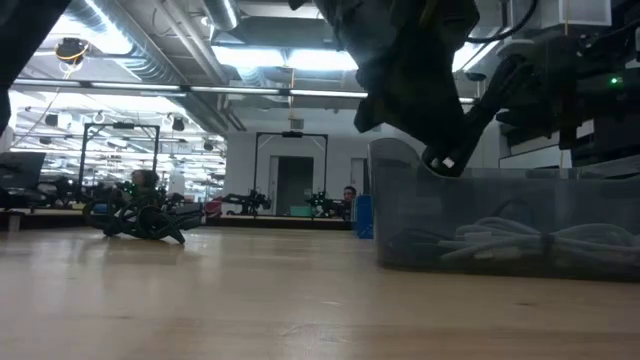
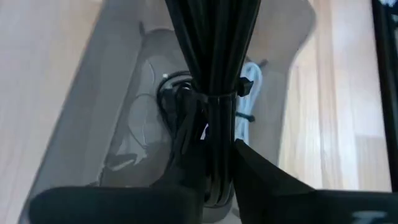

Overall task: Pick and place USB-C Cables
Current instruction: Put the bottom black charger cable into the black bin, then put the black charger cable into the black bin

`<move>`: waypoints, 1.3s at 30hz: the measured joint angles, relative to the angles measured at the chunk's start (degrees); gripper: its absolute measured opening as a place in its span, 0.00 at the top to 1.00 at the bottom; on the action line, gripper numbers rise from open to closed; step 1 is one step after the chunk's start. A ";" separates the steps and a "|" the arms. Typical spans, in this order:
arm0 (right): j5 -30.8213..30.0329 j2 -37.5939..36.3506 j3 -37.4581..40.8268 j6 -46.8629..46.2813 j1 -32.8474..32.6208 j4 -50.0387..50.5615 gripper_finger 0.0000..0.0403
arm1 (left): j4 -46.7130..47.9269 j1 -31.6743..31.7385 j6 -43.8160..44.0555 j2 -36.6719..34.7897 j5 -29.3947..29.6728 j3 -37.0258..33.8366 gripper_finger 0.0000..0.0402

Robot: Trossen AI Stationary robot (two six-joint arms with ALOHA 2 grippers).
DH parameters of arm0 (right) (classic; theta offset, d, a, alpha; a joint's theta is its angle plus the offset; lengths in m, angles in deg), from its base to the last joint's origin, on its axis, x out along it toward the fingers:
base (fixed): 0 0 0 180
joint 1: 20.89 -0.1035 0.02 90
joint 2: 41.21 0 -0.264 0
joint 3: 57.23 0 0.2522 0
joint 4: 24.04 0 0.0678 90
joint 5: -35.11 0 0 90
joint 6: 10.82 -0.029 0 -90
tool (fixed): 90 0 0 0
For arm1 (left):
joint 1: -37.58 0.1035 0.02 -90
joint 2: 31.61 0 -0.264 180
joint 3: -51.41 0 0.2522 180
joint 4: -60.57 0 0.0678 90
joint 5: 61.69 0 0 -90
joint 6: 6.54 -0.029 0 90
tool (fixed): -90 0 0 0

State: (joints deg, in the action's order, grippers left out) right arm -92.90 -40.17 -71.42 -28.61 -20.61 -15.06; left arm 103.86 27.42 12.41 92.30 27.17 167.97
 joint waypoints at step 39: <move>4.71 0.06 0.00 0.19 -0.04 -0.06 0.56 | 55.73 4.09 -2.73 -14.26 13.61 -0.27 0.65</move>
State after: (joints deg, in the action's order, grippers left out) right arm -88.18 -40.12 -71.42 -28.42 -20.66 -15.12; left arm 159.59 31.51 9.69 78.04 40.78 167.70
